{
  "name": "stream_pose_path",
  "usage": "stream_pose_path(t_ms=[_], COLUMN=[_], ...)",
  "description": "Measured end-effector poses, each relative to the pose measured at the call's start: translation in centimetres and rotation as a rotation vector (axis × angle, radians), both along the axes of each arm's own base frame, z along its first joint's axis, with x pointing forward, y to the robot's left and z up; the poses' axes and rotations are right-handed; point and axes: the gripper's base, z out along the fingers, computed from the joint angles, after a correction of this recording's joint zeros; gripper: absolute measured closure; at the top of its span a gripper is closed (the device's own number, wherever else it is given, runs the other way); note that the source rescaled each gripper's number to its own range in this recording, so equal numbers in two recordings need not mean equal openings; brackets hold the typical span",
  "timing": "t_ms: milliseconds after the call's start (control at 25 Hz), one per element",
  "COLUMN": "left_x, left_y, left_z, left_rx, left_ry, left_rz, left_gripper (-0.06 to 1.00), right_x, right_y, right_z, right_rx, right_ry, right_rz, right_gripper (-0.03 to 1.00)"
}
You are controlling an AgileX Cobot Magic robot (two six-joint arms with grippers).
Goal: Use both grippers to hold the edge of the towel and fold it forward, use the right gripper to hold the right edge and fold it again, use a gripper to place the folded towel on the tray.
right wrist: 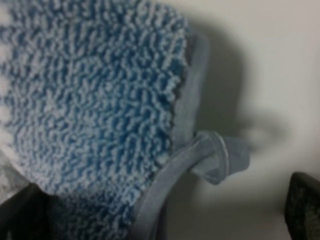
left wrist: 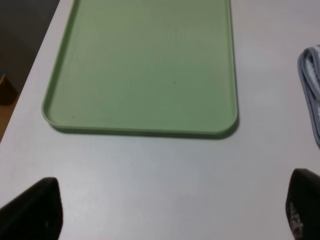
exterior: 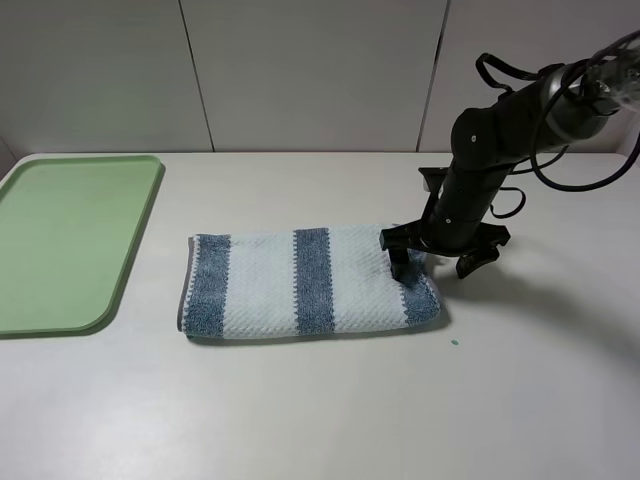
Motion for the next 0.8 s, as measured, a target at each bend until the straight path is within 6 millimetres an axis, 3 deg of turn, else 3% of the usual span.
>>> stream_pose_path(t_ms=[240,400,640,680,800], left_x=[0.0,0.0,0.0,0.0,0.0], left_y=[0.0,0.0,0.0,0.0,0.0], left_z=[0.0,0.0,0.0,0.0,0.0], left_rx=[0.0,0.0,0.0,0.0,0.0], left_ry=[0.0,0.0,0.0,0.0,0.0], left_rz=[0.0,0.0,0.0,0.0,0.0], left_gripper=[0.07,0.07,0.07,0.07,0.07], right_x=[0.02,0.23,0.24,0.29,0.29], right_y=[0.0,0.16,0.72,0.73,0.71], right_z=[-0.12,-0.17,-0.24,-0.22,-0.22], right_rx=[-0.002,0.011,0.041,0.042,0.039], right_ry=[0.004,-0.006,-0.015,-0.019,-0.02], right_rz=[0.002,-0.009,-0.029,-0.028,-0.025], right_gripper=[-0.01,0.28,0.84,0.9,0.92])
